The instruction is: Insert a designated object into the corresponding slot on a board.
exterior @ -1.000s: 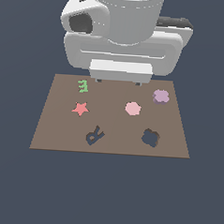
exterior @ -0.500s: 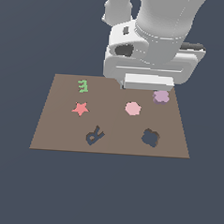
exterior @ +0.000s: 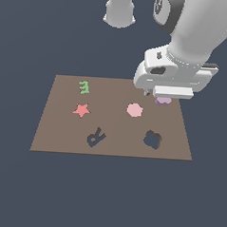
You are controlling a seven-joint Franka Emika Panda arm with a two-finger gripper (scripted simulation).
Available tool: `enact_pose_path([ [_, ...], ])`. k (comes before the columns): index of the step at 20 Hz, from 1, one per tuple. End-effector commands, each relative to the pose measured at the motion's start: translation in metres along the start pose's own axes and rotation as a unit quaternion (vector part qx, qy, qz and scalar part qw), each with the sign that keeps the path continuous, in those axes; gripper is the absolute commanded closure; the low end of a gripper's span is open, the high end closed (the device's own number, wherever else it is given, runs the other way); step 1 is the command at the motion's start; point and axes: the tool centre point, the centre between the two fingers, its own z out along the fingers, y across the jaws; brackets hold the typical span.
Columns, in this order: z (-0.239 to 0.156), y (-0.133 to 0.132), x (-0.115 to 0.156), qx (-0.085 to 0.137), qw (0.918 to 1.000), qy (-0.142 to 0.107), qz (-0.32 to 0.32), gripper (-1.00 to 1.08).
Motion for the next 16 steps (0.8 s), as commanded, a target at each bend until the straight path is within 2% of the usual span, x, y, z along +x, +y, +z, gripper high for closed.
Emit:
enact_pose_path([
  [1,0.01,-0.012,-0.004,0.0,1.0,-0.001,0.0,-0.92],
  [5,0.016,-0.02,-0.006,0.0,1.0,-0.001,0.0,-0.92],
  [16,0.033,-0.021,-0.006,0.0,1.0,-0.002,-0.001,-0.92],
])
